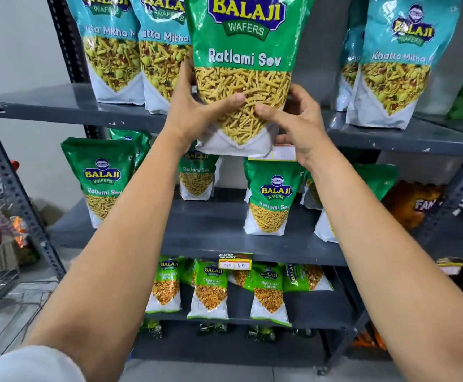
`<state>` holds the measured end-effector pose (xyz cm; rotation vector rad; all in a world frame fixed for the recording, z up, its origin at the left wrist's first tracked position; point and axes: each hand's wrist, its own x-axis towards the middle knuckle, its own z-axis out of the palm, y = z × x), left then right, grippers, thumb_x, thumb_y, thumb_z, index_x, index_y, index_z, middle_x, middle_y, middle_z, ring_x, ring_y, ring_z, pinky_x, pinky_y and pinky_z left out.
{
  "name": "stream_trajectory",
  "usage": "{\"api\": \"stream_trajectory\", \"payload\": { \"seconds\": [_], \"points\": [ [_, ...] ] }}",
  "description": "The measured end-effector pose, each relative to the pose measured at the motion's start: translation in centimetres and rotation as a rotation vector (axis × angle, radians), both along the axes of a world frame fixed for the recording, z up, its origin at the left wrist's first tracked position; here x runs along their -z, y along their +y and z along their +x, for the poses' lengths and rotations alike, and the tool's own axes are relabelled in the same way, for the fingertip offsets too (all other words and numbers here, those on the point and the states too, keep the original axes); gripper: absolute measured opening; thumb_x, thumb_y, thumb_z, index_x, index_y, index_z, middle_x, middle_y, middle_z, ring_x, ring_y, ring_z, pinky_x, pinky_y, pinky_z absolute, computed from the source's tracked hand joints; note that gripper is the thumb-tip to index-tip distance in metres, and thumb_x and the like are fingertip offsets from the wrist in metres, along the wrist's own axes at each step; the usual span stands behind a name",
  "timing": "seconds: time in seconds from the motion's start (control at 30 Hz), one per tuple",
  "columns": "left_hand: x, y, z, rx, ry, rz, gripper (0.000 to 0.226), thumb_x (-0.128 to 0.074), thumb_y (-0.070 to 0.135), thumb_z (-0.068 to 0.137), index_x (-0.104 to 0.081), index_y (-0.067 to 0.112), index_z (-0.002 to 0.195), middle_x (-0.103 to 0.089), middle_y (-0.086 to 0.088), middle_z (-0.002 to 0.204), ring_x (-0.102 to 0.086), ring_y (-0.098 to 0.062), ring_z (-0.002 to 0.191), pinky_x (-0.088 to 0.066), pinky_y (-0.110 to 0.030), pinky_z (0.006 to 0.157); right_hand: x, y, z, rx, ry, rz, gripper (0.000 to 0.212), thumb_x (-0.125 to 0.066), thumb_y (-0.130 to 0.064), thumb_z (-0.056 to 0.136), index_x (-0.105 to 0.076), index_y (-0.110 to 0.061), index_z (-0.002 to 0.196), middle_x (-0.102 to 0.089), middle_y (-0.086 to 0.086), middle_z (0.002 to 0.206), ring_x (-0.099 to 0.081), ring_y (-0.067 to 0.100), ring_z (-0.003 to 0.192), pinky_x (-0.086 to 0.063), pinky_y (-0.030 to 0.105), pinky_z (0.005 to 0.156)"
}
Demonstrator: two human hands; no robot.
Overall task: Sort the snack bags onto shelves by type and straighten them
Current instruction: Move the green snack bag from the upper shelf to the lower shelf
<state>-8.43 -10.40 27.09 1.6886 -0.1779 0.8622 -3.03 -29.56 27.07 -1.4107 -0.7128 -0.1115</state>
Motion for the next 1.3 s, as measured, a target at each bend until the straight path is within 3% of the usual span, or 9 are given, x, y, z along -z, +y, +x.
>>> {"api": "stream_trajectory", "payload": {
  "seconds": [0.27,0.37,0.47,0.53,0.67,0.77,0.93,1.13,1.3],
  "points": [
    [5.3,2.5,-5.4,0.110,0.092,-0.011,0.097,-0.094,0.030,0.047,-0.044,0.016,0.128,-0.063,-0.006,0.125,-0.062,-0.019,0.117,-0.051,-0.042,0.100,4.6,1.4,-2.1,-0.077,0.039,-0.156,0.072,-0.092,-0.018,0.050,-0.055,-0.024,0.111,-0.068,0.000,0.114,-0.066,0.012,0.102,-0.056,0.022,0.070],
    [7.9,3.4,-7.2,0.136,0.178,-0.048,0.094,-0.095,0.039,0.036,-0.049,0.025,0.117,-0.066,0.001,0.116,-0.065,-0.016,0.112,-0.054,-0.032,0.095,7.1,2.0,-2.7,-0.072,0.023,-0.211,0.080,-0.096,-0.017,0.047,-0.056,-0.024,0.116,-0.068,-0.004,0.115,-0.065,0.007,0.106,-0.056,0.029,0.087],
    [11.0,4.7,-8.2,0.147,0.284,-0.117,0.097,-0.094,0.048,0.029,-0.052,0.027,0.114,-0.068,0.002,0.113,-0.067,-0.013,0.107,-0.056,-0.027,0.089,9.6,2.7,-3.7,-0.071,0.044,-0.265,0.071,-0.093,-0.008,0.054,-0.056,-0.025,0.113,-0.068,-0.010,0.112,-0.064,-0.001,0.102,-0.052,0.018,0.082],
    [12.8,5.2,-8.7,0.123,0.350,-0.129,0.094,-0.094,0.047,0.029,-0.053,0.027,0.111,-0.069,0.004,0.110,-0.069,-0.007,0.101,-0.056,-0.019,0.083,11.9,3.3,-4.1,-0.055,0.080,-0.308,0.071,-0.093,-0.010,0.055,-0.055,-0.024,0.113,-0.068,-0.010,0.111,-0.063,0.005,0.104,-0.052,0.022,0.083],
    [16.1,6.0,-8.3,0.113,0.447,-0.134,0.065,-0.085,-0.005,0.057,-0.053,0.018,0.109,-0.075,0.013,0.092,-0.070,-0.001,0.086,-0.055,-0.013,0.072,16.6,4.7,-4.1,-0.003,0.185,-0.350,0.073,-0.094,-0.010,0.054,-0.054,-0.027,0.113,-0.067,-0.010,0.111,-0.063,0.006,0.103,-0.054,0.035,0.093],
    [18.4,6.6,-7.7,0.109,0.516,-0.151,0.060,-0.071,-0.024,0.065,-0.053,0.016,0.106,-0.072,0.008,0.094,-0.071,0.000,0.082,-0.055,-0.014,0.069,18.9,5.5,-3.9,0.004,0.250,-0.395,0.073,-0.093,-0.010,0.057,-0.051,-0.027,0.114,-0.061,-0.019,0.105,-0.057,-0.003,0.096,-0.050,0.030,0.090],
    [22.7,7.8,-6.1,0.036,0.602,-0.157,0.059,-0.078,-0.017,0.062,-0.052,0.016,0.103,-0.068,0.001,0.098,-0.070,0.000,0.079,-0.055,-0.013,0.065,22.5,7.0,-2.2,0.034,0.294,-0.489,0.080,-0.093,-0.017,0.056,-0.055,-0.013,0.126,-0.063,-0.004,0.117,-0.058,0.012,0.106,-0.045,0.026,0.085],
    [25.4,9.2,-3.9,-0.002,0.675,-0.150,0.065,-0.087,-0.005,0.058,-0.055,0.012,0.113,-0.072,0.002,0.101,-0.070,-0.006,0.085,-0.058,-0.023,0.074,24.7,8.6,-0.5,0.068,0.362,-0.576,0.075,-0.093,-0.021,0.056,-0.057,-0.021,0.122,-0.065,-0.004,0.115,-0.061,0.017,0.107,-0.051,0.035,0.090],
    [25.0,9.8,-1.4,-0.023,0.667,-0.111,0.065,-0.087,-0.004,0.059,-0.054,0.013,0.113,-0.067,0.010,0.095,-0.063,-0.003,0.084,-0.052,-0.010,0.064,25.5,10.1,2.0,0.114,0.359,-0.619,0.084,-0.093,-0.032,0.047,-0.055,-0.023,0.122,-0.066,0.001,0.121,-0.062,0.021,0.111,-0.052,0.048,0.097]
  ]
}}
